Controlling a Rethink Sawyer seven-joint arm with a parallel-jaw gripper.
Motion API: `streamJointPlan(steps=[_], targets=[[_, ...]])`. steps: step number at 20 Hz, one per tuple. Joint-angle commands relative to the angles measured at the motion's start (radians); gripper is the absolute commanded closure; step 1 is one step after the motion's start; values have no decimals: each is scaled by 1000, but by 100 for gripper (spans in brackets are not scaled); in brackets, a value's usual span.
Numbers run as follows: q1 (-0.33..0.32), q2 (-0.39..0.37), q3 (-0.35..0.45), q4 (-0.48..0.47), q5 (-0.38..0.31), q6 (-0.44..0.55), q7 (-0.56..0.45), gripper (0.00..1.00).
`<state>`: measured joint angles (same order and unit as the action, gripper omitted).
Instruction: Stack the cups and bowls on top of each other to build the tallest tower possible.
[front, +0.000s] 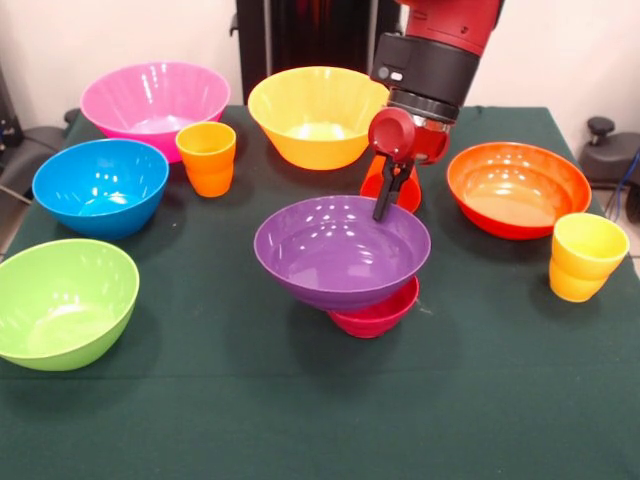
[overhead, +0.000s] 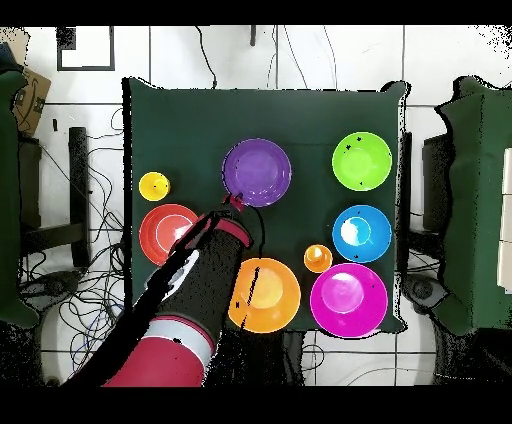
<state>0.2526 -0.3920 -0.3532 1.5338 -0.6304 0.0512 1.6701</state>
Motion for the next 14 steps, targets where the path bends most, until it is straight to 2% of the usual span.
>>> streamJointPlan(steps=[1,14], targets=[[7,27,111,-74,-5,44,54,100],[27,11,103,-61,-17,57,40,100]])
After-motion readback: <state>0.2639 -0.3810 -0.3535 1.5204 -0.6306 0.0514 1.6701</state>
